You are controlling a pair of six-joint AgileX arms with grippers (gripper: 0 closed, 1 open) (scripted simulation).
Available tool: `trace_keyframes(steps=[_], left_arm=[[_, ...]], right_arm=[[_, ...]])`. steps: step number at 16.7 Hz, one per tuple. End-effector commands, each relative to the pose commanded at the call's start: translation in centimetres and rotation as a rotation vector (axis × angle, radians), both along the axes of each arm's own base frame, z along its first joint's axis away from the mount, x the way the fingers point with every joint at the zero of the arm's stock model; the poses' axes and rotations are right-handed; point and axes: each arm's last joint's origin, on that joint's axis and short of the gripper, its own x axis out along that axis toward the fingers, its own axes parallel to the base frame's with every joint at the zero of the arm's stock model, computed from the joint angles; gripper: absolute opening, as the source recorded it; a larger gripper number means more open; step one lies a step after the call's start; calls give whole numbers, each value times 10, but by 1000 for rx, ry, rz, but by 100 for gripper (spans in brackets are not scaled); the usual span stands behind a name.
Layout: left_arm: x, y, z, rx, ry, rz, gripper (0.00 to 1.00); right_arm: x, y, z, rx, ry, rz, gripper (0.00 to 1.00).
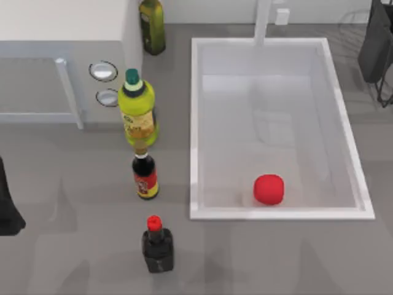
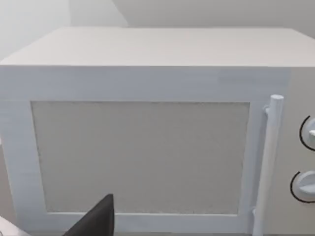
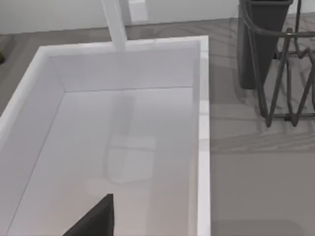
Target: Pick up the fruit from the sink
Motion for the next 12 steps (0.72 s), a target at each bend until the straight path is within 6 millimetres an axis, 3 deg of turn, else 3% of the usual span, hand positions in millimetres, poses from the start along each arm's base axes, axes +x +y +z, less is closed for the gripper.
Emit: trace_keyframes(steps=[3, 6, 9, 12], left_arm=[[0, 0, 0, 0, 0, 0, 100], [0, 0, 0, 0, 0, 0, 100], [0, 0, 0, 0, 0, 0, 100], [0, 0, 0, 0, 0, 0, 100]], right_arm=[[43, 21, 24, 22, 240, 37, 100], [98, 54, 30, 16, 495, 55, 100], [152, 95, 12, -19, 735, 54, 100], [191, 136, -23, -72, 935, 36, 100]])
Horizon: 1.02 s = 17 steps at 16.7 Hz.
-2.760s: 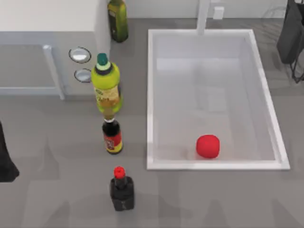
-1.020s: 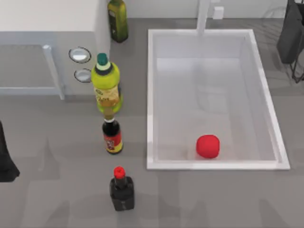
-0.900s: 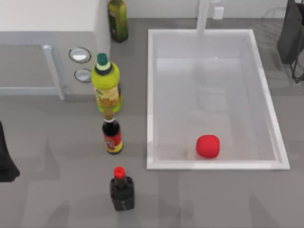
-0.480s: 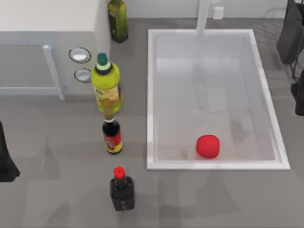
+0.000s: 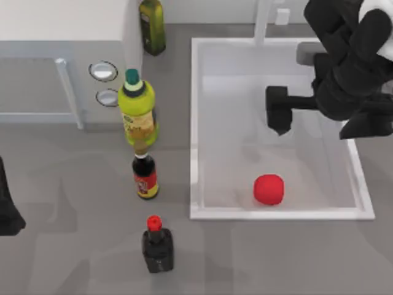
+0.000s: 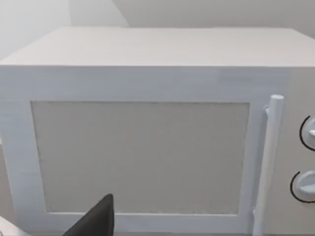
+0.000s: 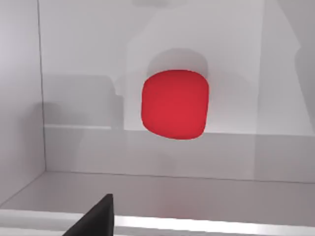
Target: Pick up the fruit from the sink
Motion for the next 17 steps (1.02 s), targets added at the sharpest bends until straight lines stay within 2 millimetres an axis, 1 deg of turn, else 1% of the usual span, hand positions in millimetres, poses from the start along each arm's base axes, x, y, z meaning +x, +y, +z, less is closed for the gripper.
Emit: trace_keyframes(steps=[3, 6, 8, 13, 15, 17], left_arm=[[0, 0, 0, 0, 0, 0, 100], [0, 0, 0, 0, 0, 0, 100], [0, 0, 0, 0, 0, 0, 100], [0, 0, 0, 0, 0, 0, 100], [0, 0, 0, 0, 0, 0, 100], [0, 0, 0, 0, 0, 0, 100]], right_arm=[[22, 32, -35, -59, 140, 0, 100], [31, 49, -56, -96, 214, -1, 100], [32, 53, -61, -104, 228, -2, 100], [33, 51, -62, -103, 228, -6, 100], [35, 52, -75, -105, 230, -5, 100], [38, 54, -99, -105, 231, -5, 100]])
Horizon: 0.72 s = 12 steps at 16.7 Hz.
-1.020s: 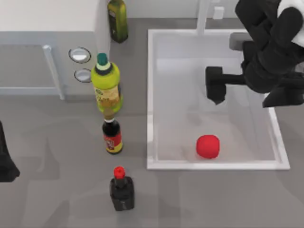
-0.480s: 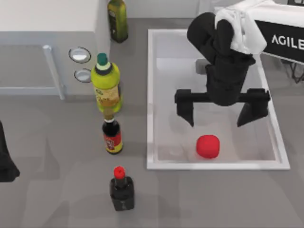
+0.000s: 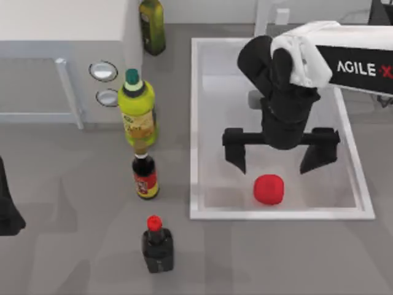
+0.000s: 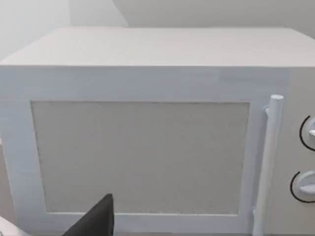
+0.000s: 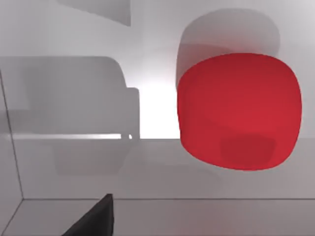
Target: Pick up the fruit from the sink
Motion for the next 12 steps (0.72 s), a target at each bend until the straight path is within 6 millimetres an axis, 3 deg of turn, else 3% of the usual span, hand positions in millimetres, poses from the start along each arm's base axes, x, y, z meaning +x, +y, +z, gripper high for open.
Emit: trace_keyframes(steps=[7, 9, 12], left_arm=[[0, 0, 0, 0, 0, 0, 100], [0, 0, 0, 0, 0, 0, 100], [0, 0, 0, 0, 0, 0, 100]], right_arm=[[-3, 0, -102, 5, -10, 3, 100], [-5, -1, -114, 1, -3, 3, 100], [-5, -1, -114, 1, -3, 3, 100]])
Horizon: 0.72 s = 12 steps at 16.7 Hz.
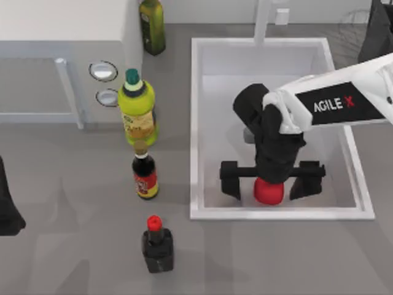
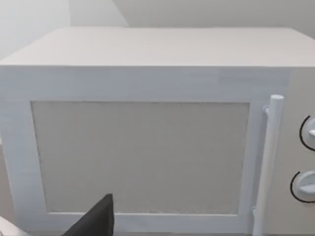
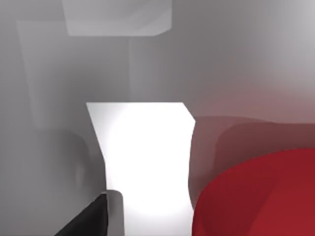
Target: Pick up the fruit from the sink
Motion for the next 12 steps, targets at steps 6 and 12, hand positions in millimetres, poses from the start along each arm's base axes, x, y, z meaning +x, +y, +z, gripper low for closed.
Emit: trace_keyframes(steps=[6, 12], left_arm=[[0, 0, 0, 0, 0, 0, 100], [0, 0, 0, 0, 0, 0, 100]], right_arm=[[0, 0, 0, 0, 0, 0, 62], [0, 0, 0, 0, 0, 0, 17]])
